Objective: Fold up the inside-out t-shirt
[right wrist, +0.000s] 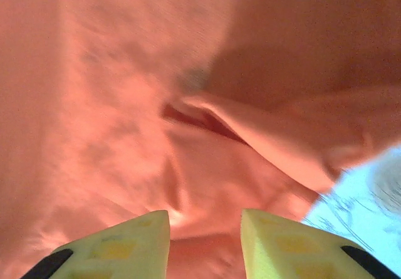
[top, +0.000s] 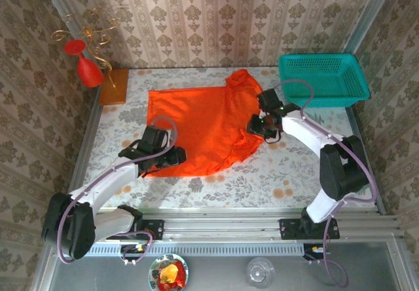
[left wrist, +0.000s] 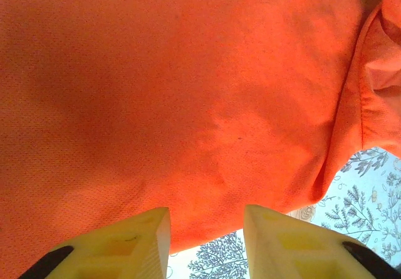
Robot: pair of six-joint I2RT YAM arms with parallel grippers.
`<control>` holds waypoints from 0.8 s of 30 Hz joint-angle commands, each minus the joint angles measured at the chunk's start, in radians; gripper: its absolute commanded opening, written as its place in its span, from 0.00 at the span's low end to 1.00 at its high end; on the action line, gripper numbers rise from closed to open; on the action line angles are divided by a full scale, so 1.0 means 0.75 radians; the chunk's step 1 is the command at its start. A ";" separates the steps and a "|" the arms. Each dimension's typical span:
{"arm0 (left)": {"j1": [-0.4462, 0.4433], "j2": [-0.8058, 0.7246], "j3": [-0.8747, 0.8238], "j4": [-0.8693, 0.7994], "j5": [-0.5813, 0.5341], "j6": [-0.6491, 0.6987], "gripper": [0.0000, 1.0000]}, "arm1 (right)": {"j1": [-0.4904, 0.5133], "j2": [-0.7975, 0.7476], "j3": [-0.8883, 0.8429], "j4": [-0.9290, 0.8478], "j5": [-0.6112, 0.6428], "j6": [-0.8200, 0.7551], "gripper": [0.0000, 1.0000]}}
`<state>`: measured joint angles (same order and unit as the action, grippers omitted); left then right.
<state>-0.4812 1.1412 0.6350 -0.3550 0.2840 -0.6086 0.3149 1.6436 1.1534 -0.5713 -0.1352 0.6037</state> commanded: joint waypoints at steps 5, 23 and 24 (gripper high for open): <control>0.024 0.011 -0.010 -0.028 0.030 0.047 0.37 | -0.105 -0.011 -0.224 0.269 -0.227 0.035 0.47; 0.247 -0.092 -0.055 -0.087 0.070 0.067 0.38 | -0.136 -0.085 -0.315 0.271 -0.241 0.132 0.09; 0.252 -0.090 -0.050 -0.087 0.073 0.073 0.38 | -0.136 -0.127 -0.333 0.238 -0.228 0.130 0.07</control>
<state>-0.3058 1.0847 0.5961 -0.3954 0.3191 -0.5831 0.2157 1.6371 0.9310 -0.3134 -0.3374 0.7074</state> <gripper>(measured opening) 0.381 0.083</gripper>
